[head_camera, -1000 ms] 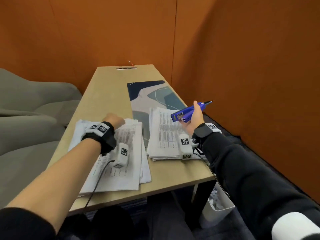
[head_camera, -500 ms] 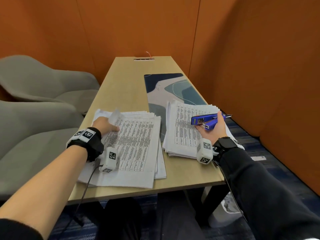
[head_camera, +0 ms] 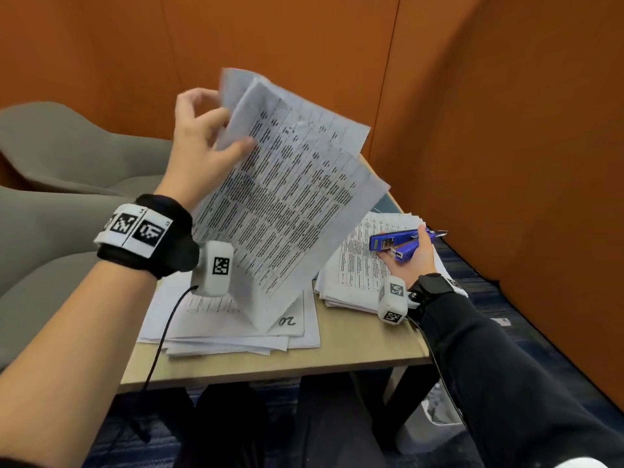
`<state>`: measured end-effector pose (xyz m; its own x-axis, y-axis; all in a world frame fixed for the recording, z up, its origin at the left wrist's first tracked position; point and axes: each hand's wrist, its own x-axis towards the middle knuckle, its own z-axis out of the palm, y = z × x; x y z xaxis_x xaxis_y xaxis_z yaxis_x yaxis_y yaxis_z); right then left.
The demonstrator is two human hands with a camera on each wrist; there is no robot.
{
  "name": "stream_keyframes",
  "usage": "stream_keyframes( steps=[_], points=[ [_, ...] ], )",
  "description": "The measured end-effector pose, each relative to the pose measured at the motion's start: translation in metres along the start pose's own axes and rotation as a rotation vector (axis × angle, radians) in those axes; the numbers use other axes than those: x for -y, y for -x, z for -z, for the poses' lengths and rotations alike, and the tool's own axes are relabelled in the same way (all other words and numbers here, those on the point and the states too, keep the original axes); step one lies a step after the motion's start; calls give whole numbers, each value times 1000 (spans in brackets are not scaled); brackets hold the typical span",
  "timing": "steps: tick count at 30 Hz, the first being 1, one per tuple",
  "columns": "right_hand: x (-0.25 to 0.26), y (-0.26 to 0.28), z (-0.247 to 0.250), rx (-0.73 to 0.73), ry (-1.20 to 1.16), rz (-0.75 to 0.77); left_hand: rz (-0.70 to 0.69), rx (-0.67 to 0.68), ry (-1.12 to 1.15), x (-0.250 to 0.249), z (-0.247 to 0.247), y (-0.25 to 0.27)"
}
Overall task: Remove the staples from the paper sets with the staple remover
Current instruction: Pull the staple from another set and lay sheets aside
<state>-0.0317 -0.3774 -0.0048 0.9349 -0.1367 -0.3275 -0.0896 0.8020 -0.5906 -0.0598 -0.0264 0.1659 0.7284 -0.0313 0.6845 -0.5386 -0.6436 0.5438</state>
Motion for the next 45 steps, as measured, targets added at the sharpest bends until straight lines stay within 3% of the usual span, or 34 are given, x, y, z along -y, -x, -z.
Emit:
stream_keyframes(
  steps=[6, 8, 11, 14, 19, 21, 24, 28, 31, 34, 37, 39, 43, 45],
  points=[
    [10, 22, -13, -80, 105, -4, -74, 48, 98, -72, -11, -8],
    [23, 29, -9, -63, 145, 17, -161, -1, 121, -93, -5, -6],
    [41, 49, -7, -61, 193, 47, -246, -69, 375, -110, -4, -1],
    [59, 61, 2, -45, 227, 91, -232, -215, 477, -119, -13, 9],
    [78, 72, 14, -47, 378, 250, -240, -264, 466, -140, -27, 30],
    [82, 68, 20, -130, 399, 266, -178, -208, 385, -136, -43, 33],
    [83, 69, 20, -203, 385, 227, 61, -69, 242, -111, -88, 47],
    [83, 61, 21, -192, 325, 157, 470, 290, 197, -57, -149, 82],
    [88, 68, 3, -137, 415, 209, 605, 493, 29, -19, -170, 90],
    [99, 63, -13, -70, 544, 284, 622, 457, -214, -3, -171, 80],
    [98, 67, -31, 13, 747, 257, 559, 483, -168, 3, -166, 61],
    [85, 68, -41, 120, 975, 194, 524, 584, -93, 6, -165, 49],
    [47, 65, -46, 229, 1449, 70, 395, 856, -238, 5, -166, 38],
    [31, 62, -48, 297, 1715, 71, 386, 925, -287, 6, -169, 37]
  ],
)
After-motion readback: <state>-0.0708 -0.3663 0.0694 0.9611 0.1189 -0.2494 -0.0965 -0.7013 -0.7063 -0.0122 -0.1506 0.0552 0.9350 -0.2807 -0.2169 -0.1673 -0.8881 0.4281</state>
